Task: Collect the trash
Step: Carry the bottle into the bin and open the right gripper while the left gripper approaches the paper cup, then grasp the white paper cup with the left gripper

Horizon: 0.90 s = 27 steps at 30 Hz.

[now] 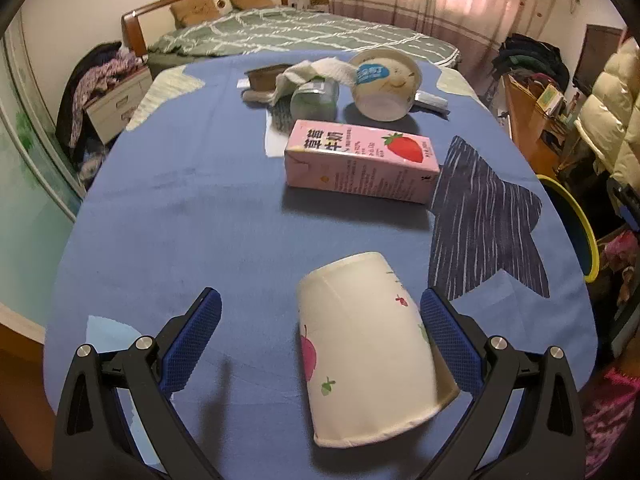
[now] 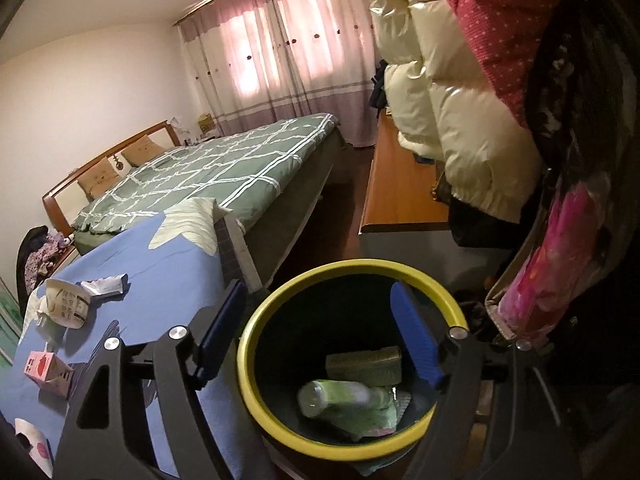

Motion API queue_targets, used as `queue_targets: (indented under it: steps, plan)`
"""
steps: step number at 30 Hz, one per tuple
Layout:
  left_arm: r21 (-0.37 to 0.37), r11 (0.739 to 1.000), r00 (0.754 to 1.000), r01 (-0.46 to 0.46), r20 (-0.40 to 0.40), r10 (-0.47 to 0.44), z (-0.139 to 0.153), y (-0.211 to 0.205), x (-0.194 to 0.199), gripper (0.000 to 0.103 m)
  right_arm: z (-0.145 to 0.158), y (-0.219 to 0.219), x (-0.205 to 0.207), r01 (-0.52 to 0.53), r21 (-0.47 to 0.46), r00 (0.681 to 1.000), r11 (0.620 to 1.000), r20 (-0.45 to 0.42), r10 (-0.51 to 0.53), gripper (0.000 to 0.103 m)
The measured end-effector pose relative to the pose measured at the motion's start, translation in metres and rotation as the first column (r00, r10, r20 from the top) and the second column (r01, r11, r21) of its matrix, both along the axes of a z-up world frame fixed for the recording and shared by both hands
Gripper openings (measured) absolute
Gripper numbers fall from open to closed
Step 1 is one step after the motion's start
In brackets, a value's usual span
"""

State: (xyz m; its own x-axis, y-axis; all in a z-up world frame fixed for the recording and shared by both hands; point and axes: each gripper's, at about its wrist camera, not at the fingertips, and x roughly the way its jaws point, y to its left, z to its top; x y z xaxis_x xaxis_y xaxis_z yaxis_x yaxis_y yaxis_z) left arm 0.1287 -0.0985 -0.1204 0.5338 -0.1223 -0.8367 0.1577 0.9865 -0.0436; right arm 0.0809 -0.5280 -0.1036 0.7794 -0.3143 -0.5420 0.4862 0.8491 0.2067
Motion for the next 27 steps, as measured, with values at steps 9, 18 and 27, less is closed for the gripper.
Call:
queue_targets:
  steps: [9, 18, 27]
  plan:
    - [-0.001, 1.0, 0.997, 0.021, -0.078, -0.021, -0.01, -0.008, 0.009, 0.098, -0.003, 0.005, 0.007, -0.039, 0.015, 0.999, 0.999, -0.014, 0.039, 0.071]
    - [-0.022, 0.995, 0.987, 0.098, -0.122, -0.1, -0.022, -0.019, 0.01, 0.069, -0.006, 0.005, 0.008, -0.059, 0.031, 0.998, 0.998, -0.02, 0.059, 0.071]
    - [-0.027, 0.977, 0.976, 0.211, -0.04, -0.212, 0.002, -0.055, 0.013, 0.066, -0.004, 0.004, -0.007, -0.058, 0.05, 0.998, 0.997, 0.003, 0.058, 0.071]
